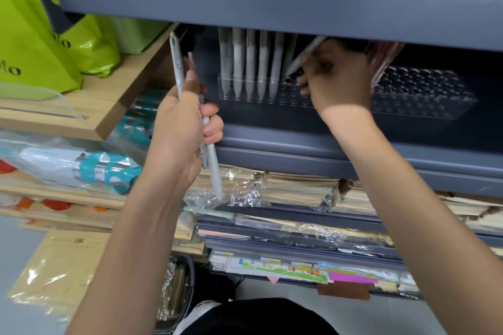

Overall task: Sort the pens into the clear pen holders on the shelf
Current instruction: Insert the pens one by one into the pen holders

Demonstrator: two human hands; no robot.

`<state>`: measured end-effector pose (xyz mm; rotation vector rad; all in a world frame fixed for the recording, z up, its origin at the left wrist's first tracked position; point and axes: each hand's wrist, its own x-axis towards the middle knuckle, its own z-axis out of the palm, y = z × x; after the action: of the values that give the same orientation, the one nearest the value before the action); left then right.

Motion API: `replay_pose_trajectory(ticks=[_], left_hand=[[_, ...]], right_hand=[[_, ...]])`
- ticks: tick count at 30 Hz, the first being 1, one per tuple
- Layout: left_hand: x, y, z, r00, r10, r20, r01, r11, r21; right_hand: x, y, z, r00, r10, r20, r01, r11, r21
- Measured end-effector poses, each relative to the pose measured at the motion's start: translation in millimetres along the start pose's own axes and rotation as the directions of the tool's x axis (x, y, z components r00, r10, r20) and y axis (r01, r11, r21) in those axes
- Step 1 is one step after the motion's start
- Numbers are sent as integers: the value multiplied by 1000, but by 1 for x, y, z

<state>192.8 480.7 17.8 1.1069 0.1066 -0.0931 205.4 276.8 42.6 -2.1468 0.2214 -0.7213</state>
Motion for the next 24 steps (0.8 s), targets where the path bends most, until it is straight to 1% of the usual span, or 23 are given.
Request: replay_pose_trajectory(ticks=[1,4,7,10,12,16,19,21,23,24], left_hand=[[0,0,0,1000,2,3,-2,1000,1],[1,-2,-1,1000,13,26,-13,1000,16],[2,-2,-3,999,9,42,-10,1000,26],[1,-1,-5,999,5,45,-7,1000,26],[-1,-1,-5,999,11,48,-12,1000,20],[-4,0,0,999,16,43,-18,999,33],[-8,2,2,996,14,91,-21,997,75],[-12,0,-1,990,4,140,-21,993,118],[-18,-4,-6,978,-1,209,-36,984,174],[-21,-6,-8,968,-2,251,-49,979,198]], right_hand=[[2,-1,-1,999,-20,30,22,997,-69],[6,-10,-4,993,-54,109,75,977,-201],[9,-18,-4,980,-89,181,152,914,-377],[10,-25,-4,970,-67,236,163,895,-416],[9,-27,-4,971,-62,232,159,889,-429],[9,-26,-3,973,-51,224,133,919,-372],[10,-21,-4,976,-25,214,85,957,-279],[7,-18,-4,990,-11,142,36,984,-177],[-1,-18,-5,999,-17,51,21,998,-61],[-6,-19,-6,999,-16,34,16,1000,14]])
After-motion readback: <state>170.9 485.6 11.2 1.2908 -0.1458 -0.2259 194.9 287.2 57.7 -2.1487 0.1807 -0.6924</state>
